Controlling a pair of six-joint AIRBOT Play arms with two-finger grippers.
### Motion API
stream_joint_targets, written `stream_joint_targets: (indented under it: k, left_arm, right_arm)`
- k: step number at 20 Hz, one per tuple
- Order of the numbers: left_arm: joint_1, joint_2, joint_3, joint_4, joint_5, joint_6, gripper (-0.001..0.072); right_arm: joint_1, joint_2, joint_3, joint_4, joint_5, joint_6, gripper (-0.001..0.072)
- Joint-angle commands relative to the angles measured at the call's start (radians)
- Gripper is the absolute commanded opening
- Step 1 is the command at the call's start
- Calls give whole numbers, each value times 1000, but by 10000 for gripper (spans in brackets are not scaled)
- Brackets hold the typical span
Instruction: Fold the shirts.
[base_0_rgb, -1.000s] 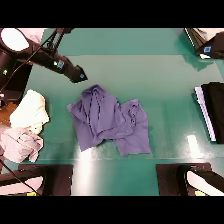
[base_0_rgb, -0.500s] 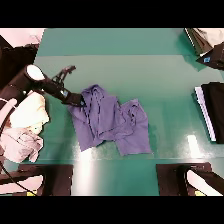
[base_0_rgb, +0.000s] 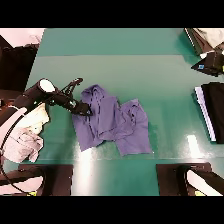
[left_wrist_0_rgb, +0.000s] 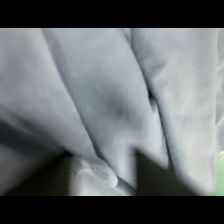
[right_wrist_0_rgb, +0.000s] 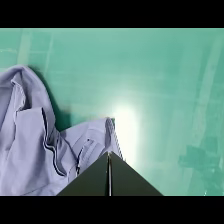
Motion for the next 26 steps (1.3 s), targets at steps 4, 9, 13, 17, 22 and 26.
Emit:
stream_joint_targets:
  k: [4,9,13,17,22,26]
  left_arm:
    - [-8,0,25,14,-92,-2,21]
    - [-5,1,276,218,-379,-3,20]
    - [-5,1,491,412,-470,-75,21]
    - [-5,1,608,494,-465,-107,21]
    - [-5,0,602,491,-436,-134,22]
    - [-5,-1,602,490,-424,-138,22]
  right_arm:
    - [0,1,-6,0,10,0,20]
    - [12,0,-6,0,66,0,20]
    - [106,1,-111,0,79,0,20]
    - [290,0,-368,0,0,0,488]
    - [535,0,-633,1,-266,4,503]
    - [659,0,-735,3,-382,90,496]
